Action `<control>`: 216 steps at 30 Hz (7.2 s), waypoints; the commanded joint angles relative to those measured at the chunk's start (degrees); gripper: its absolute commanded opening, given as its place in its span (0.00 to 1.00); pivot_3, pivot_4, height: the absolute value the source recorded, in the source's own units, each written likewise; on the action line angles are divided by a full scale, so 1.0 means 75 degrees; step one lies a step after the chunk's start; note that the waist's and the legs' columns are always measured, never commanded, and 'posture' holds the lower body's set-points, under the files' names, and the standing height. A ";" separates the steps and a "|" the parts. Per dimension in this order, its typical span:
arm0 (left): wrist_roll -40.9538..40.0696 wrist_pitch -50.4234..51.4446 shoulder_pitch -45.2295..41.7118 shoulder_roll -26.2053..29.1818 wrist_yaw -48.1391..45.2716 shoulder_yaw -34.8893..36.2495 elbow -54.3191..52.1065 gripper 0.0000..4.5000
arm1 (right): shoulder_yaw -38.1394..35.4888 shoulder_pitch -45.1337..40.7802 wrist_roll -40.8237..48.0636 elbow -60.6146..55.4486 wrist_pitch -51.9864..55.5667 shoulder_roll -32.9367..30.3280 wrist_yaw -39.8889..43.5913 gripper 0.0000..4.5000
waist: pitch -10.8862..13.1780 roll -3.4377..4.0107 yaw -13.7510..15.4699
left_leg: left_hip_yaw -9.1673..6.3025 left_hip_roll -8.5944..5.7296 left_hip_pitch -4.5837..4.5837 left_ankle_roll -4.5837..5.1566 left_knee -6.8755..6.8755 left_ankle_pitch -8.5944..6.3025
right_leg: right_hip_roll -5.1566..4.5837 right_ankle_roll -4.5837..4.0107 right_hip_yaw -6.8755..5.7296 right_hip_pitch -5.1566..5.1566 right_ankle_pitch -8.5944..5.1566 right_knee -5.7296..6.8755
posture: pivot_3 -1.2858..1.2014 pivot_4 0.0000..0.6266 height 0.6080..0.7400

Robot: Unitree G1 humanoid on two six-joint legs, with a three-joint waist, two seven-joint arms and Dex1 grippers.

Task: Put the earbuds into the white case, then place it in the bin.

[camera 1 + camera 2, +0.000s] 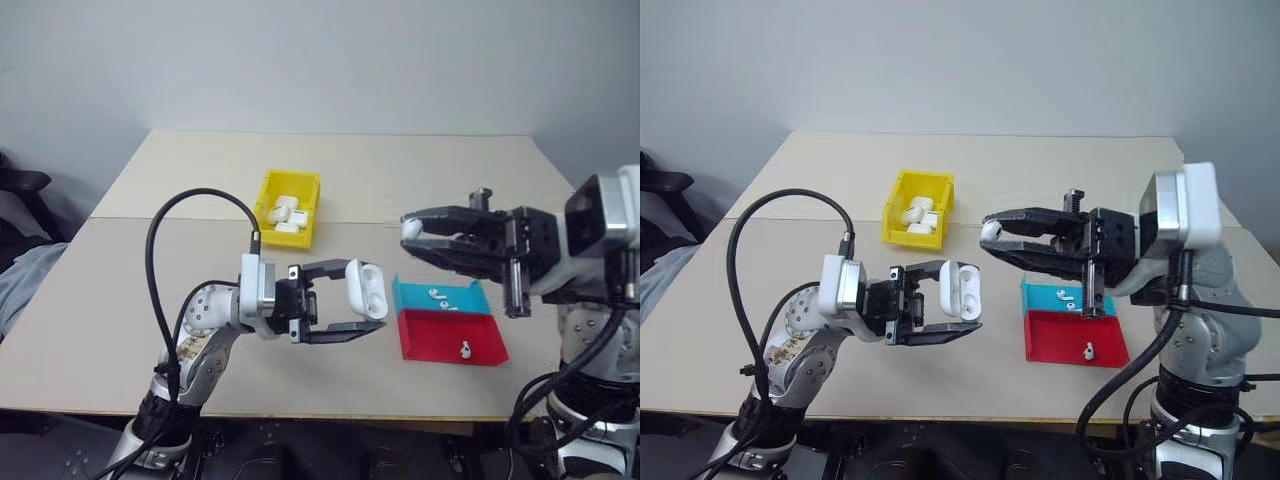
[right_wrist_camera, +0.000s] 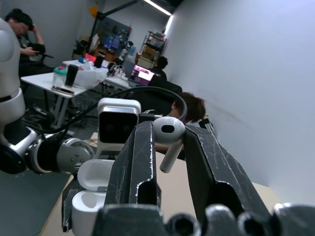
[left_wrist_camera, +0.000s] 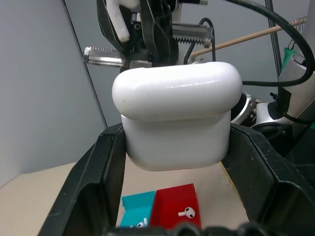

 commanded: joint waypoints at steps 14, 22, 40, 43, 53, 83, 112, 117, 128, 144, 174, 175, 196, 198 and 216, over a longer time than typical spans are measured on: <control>0.0070 -0.0066 -0.0020 -0.0001 0.0125 0.0048 -0.0443 0.62 | 0.1059 0.0115 -0.0482 0.0878 -0.1784 0.0036 0.0660 0.17 | 0.0000 0.0001 0.0001 | 0.0008 0.0000 0.0002 0.0000 0.0000 0.0000 | 0.0000 0.0000 0.0001 0.0001 0.0000 -0.0001 | 0.52 0.24 1.00; 0.0204 -0.0177 -0.0048 -0.0053 0.0069 -0.0005 -0.0412 0.62 | 0.1270 0.0200 -0.0660 0.1059 -0.2110 -0.0024 0.0768 0.17 | 0.0000 0.0001 0.0001 | 0.0016 0.0001 0.0002 -0.0001 -0.0001 0.0000 | 0.0000 0.0000 0.0001 0.0000 0.0000 -0.0001 | 0.52 0.24 1.00; 0.0379 -0.0186 -0.0084 -0.0059 0.0043 0.0005 -0.0275 0.62 | 0.1442 0.0329 -0.0961 0.1211 -0.2661 -0.0183 0.0898 0.57 | 0.0000 0.0001 0.0002 | 0.0026 0.0001 0.0002 -0.0001 -0.0001 0.0000 | 0.0000 0.0000 0.0001 0.0000 0.0000 -0.0001 | 0.52 0.24 1.00; 0.0477 -0.0227 -0.0095 -0.0078 0.0088 0.0051 -0.0143 0.62 | 0.1281 0.0435 -0.0860 0.1228 -0.2703 -0.0449 0.1152 0.57 | 0.0000 0.0001 0.0010 | 0.0028 0.0000 0.0002 0.0000 -0.0001 0.0000 | 0.0000 0.0000 0.0001 0.0001 0.0000 -0.0002 | 0.52 0.24 1.00; 0.1699 -0.1709 0.0588 0.0771 -0.0297 0.0424 0.1291 0.62 | 0.2246 -0.0958 -0.3044 0.2958 -0.1367 -0.3555 0.1458 0.57 | 0.0001 0.0008 -0.0058 | 0.0049 0.0006 0.0013 0.0000 -0.0020 -0.0001 | 0.0002 -0.0014 0.0005 -0.0011 -0.0007 0.0000 | 0.52 0.24 1.00; 0.2497 -0.2399 0.1251 0.0803 0.0312 0.0036 0.1081 0.62 | 0.5894 -0.4008 -0.8807 0.8816 -0.4412 -0.1860 0.1228 0.57 | 0.0005 0.0015 -0.0120 | 0.0087 0.0009 -0.0014 -0.0006 -0.0016 0.0004 | -0.0006 -0.0008 0.0010 -0.0039 -0.0004 0.0007 | 0.52 0.24 1.00; 0.2497 -0.2413 0.1209 0.0792 0.0407 -0.0015 0.1112 0.62 | 0.5835 -0.4166 -0.9327 0.9775 -0.4812 -0.1589 0.1105 0.46 | 0.0006 0.0018 -0.0142 | 0.0091 0.0009 -0.0013 -0.0011 -0.0016 0.0006 | -0.0006 -0.0008 0.0011 -0.0039 -0.0004 0.0008 | 0.52 0.24 1.00; 0.2486 -0.2437 0.1204 0.0787 0.0389 -0.0024 0.1122 0.62 | 0.5830 -0.4119 -0.9287 0.9732 -0.4853 -0.1606 0.1132 0.46 | 0.0005 0.0017 -0.0144 | 0.0091 0.0009 -0.0013 -0.0012 -0.0016 0.0007 | -0.0006 -0.0008 0.0011 -0.0039 -0.0004 0.0008 | 0.52 0.24 1.00; 0.2468 -0.2435 0.1195 0.0864 0.0365 0.0015 0.1150 0.62 | 0.5819 -0.4012 -0.9279 0.9660 -0.4934 -0.1649 0.1099 0.34 | 0.0005 0.0017 -0.0152 | 0.0091 0.0009 -0.0013 -0.0012 -0.0016 0.0007 | -0.0006 -0.0008 0.0011 -0.0039 -0.0004 0.0008 | 0.52 0.24 1.00; 0.2476 -0.2495 0.1148 0.0856 0.0354 -0.0021 0.1207 0.62 | 0.5761 -0.3927 -0.9231 0.9627 -0.5169 -0.1674 0.1063 0.21 | 0.0005 0.0018 -0.0161 | 0.0091 0.0010 -0.0012 -0.0018 -0.0016 0.0010 | -0.0006 -0.0008 0.0011 -0.0038 -0.0004 0.0010 | 0.52 0.24 1.00; 0.0198 0.0299 -0.1050 -0.0466 0.0504 -0.0143 0.0319 0.62 | -0.2303 0.0769 0.2985 -0.2066 0.4127 -0.1391 -0.2781 0.21 | 0.0009 0.0026 -0.0017 | -0.0017 -0.0003 0.0000 0.0004 -0.0004 -0.0003 | -0.0005 -0.0002 0.0001 0.0000 0.0004 0.0004 | 0.52 0.24 1.00; 0.0201 0.0290 -0.1054 -0.0483 0.0452 -0.0161 0.0313 0.62 | -0.2187 0.0899 0.3018 -0.2189 0.4023 -0.1388 -0.2911 0.21 | 0.0009 0.0025 -0.0002 | -0.0017 -0.0003 0.0005 0.0004 -0.0005 -0.0003 | -0.0005 -0.0002 0.0002 0.0003 0.0004 0.0005 | 0.52 0.24 1.00; 0.0353 0.0321 -0.0735 -0.0485 0.0376 -0.0127 0.0018 0.62 | -0.0887 0.1618 0.2897 -0.2173 0.2788 -0.2067 -0.3362 0.21 | 0.0009 0.0024 0.0004 | -0.0022 -0.0005 0.0003 0.0006 -0.0007 -0.0004 | -0.0002 0.0000 0.0002 0.0006 0.0002 -0.0007 | 0.52 0.24 1.00; 0.0368 0.0343 -0.0716 -0.0468 0.0403 -0.0113 0.0000 0.62 | -0.0873 0.1744 0.2824 -0.2184 0.2701 -0.2155 -0.3242 0.21 | 0.0010 0.0023 0.0006 | -0.0022 -0.0005 0.0002 0.0006 -0.0007 -0.0004 | -0.0002 0.0001 0.0002 0.0006 0.0002 -0.0007 | 0.52 0.24 1.00; 0.0459 0.0275 -0.0733 -0.0528 0.0407 -0.0090 0.0061 0.62 | -0.0494 0.2431 0.1925 -0.2312 0.2018 -0.2486 -0.3078 0.52 | 0.0010 0.0022 0.0008 | -0.0024 -0.0005 0.0002 0.0007 -0.0006 -0.0004 | -0.0002 0.0001 0.0001 0.0006 0.0001 -0.0008 | 0.52 0.24 1.00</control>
